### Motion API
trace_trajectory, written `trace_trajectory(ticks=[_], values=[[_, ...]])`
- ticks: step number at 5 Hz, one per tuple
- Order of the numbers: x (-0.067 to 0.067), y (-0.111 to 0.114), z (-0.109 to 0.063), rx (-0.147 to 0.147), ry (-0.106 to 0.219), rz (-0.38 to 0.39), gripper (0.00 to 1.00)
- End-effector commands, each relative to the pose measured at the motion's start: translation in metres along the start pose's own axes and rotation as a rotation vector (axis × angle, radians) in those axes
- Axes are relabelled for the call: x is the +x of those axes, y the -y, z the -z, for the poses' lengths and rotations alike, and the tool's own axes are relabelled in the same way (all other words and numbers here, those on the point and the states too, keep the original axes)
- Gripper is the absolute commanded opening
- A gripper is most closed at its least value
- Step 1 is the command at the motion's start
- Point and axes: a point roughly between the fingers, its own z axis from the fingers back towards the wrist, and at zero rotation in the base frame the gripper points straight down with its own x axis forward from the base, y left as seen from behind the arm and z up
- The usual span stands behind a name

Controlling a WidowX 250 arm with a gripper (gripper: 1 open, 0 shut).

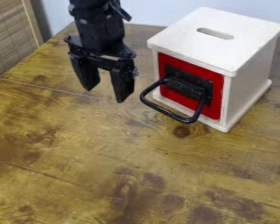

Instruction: Close the drawer

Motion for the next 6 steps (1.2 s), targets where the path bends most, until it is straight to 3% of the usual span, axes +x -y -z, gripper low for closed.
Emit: trace_trajectory(ticks=[1,2,3,5,6], values=[[0.000,-0.015,-0.026,0.022,0.099,-0.036,1.00],[0.003,-0.026,-0.015,0.037,0.101,-0.112,1.00],[0.011,-0.022,-0.017,0.027,0.074,-0.122,1.00],[0.027,-0.007,-0.019,0.022,0.081,-0.104,1.00],[0.026,0.000,-0.010,0.017,0.083,-0.049,1.00]])
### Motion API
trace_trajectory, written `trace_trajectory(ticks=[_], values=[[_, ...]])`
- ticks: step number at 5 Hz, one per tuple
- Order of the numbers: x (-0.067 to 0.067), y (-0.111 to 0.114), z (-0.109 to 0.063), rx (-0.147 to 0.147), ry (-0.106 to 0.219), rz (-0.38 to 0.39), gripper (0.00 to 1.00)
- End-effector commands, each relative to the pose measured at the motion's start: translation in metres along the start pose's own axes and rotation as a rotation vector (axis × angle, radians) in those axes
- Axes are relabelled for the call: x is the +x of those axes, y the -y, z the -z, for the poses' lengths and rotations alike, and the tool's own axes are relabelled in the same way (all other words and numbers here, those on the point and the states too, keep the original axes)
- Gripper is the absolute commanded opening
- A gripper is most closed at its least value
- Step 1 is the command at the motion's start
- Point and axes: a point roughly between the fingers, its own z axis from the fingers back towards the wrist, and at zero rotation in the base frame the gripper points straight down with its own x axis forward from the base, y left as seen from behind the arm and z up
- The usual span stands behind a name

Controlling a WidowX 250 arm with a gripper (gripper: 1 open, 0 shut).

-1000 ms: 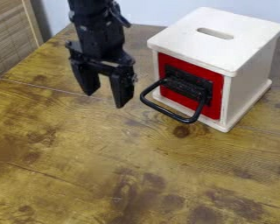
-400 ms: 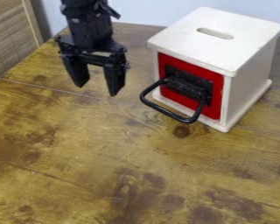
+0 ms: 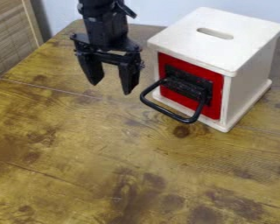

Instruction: Close the drawer

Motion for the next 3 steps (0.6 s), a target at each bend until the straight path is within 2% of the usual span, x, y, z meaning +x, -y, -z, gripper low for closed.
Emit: trace_trajectory(ticks=[1,2,3], values=[[0.000,0.008,-0.013,-0.006,0.035,0.064,1.00],[0.003,-0.002,-0.012,0.000,0.032,0.025,1.00],[0.005,-0.014,-0.014,0.013,0.046,-0.020,1.00]])
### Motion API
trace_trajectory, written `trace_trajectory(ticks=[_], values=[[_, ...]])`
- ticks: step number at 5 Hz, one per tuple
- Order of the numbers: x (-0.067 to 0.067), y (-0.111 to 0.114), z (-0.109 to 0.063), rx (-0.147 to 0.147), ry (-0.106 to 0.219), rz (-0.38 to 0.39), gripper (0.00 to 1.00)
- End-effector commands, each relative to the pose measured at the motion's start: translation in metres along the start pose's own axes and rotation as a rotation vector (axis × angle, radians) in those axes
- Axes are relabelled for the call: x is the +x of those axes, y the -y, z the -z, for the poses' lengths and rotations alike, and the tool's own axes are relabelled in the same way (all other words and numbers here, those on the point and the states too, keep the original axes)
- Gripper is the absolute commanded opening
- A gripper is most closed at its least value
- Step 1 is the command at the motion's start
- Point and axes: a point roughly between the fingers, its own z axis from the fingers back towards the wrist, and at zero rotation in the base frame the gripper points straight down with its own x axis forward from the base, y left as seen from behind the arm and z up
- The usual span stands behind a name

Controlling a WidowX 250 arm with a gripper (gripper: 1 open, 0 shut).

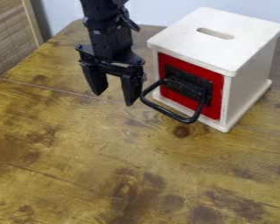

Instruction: Close the drawer

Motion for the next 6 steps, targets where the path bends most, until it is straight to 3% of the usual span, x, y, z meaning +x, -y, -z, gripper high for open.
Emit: trace_trajectory(ticks=[1,2,3,5,6], values=[[0.008,-0.009,-0.011,0.019,0.078,-0.049,1.00],[0.005,-0.001,0.003,0.015,0.049,-0.059,1.00],[0.001,0.007,0.006,0.019,0.063,-0.078,1.00],[-0.007,0.001,-0.041,0.007,0.099,-0.031,1.00],[-0.007,0.001,-0.045,0.006,0.118,0.013,1.00]])
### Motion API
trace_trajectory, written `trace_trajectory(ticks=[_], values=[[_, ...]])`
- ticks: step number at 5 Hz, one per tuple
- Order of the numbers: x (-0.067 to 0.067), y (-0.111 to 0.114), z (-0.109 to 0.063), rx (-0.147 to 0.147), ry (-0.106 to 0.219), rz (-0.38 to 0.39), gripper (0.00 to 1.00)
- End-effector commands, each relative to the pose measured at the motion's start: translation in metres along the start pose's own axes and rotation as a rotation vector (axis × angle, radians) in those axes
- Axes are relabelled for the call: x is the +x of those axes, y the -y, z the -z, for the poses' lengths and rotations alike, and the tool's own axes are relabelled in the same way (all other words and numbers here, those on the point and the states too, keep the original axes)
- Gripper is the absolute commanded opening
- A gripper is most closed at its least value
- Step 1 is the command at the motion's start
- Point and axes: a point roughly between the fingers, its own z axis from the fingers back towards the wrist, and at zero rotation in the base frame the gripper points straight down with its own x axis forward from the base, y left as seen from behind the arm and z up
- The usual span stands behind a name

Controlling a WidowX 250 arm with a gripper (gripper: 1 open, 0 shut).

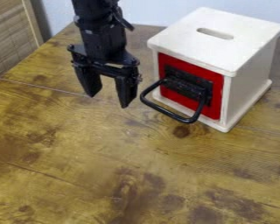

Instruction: Close the drawer

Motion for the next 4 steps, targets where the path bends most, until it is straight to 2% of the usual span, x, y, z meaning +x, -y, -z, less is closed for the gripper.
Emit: trace_trajectory(ticks=[1,2,3,4], values=[[0.008,-0.006,-0.030,0.008,0.111,0.028,1.00],[0.006,-0.003,-0.023,0.006,0.080,0.013,1.00],[0.009,-0.004,-0.018,0.010,0.062,-0.011,1.00],[0.008,-0.005,-0.006,0.014,0.072,0.026,1.00]])
